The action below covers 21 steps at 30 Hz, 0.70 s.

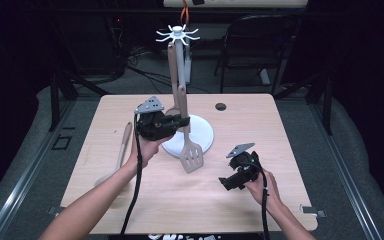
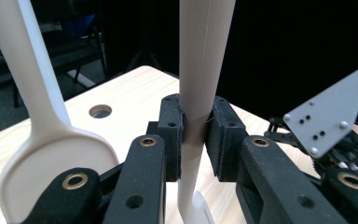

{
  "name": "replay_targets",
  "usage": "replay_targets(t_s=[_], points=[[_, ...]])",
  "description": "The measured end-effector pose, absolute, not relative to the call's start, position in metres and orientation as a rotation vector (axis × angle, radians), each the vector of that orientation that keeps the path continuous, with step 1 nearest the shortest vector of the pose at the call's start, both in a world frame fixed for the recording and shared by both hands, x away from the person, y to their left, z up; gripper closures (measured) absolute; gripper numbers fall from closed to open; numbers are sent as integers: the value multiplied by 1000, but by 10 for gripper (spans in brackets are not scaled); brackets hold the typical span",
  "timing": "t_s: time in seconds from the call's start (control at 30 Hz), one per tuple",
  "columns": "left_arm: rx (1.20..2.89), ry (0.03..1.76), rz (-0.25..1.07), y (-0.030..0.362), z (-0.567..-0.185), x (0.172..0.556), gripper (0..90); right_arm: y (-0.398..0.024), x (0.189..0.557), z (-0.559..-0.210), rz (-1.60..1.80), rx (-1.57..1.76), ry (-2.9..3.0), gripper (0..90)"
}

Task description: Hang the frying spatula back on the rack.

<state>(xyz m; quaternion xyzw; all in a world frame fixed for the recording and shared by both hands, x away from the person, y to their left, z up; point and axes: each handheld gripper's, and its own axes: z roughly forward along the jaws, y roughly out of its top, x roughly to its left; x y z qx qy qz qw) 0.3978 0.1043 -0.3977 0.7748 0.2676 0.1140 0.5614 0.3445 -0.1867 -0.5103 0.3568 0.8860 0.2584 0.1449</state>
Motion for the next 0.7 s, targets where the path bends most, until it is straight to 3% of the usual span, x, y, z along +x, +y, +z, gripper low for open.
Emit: replay_targets(t_s=[0.7], points=[[1831,626,333,99,-376,423,771,-186,346,-512,728,1015,2562,8]])
